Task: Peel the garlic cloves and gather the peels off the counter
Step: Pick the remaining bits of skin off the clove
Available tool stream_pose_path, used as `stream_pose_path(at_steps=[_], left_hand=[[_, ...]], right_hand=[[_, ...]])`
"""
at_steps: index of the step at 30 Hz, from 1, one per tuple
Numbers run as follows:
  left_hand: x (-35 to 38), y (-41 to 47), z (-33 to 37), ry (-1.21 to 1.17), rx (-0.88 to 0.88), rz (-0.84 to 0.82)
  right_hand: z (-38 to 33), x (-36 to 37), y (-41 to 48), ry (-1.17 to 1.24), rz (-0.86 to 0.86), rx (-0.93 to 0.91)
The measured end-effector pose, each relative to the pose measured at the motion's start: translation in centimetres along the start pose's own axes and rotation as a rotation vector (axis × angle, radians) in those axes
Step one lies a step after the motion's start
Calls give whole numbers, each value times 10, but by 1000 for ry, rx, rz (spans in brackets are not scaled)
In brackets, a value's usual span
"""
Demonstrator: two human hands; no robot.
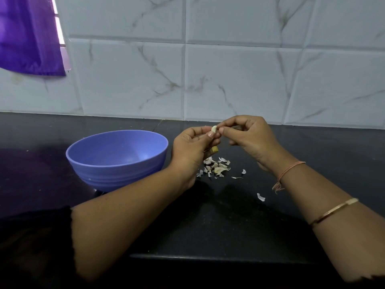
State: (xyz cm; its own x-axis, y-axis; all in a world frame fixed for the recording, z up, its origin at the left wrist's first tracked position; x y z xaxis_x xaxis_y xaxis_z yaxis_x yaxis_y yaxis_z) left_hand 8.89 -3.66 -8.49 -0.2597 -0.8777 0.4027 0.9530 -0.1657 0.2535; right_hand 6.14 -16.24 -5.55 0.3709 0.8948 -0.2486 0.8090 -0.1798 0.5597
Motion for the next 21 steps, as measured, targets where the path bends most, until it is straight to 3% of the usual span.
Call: stream_pose_path(at_steps=[11, 21], left_hand=[[0, 1, -5, 66, -42, 13], [3, -2, 1, -45, -129, 10]], right_hand=[[1, -1, 0, 35, -57, -19], [0, 0, 1, 37, -81, -67]])
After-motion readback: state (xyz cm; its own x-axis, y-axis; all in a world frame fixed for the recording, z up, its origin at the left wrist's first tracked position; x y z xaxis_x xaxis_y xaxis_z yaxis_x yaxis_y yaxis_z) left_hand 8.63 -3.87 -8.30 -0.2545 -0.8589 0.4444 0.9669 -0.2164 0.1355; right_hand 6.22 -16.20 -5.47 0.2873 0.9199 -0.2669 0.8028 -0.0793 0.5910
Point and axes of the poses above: each hand's wrist, its own y-axis towards the middle knuckle, its own x-axis out of the palm, z = x × y, the point moved 1 cm from there along y, towards the middle knuckle, and after that the axes turned 5 degrees about z, right-handed, at the moved point
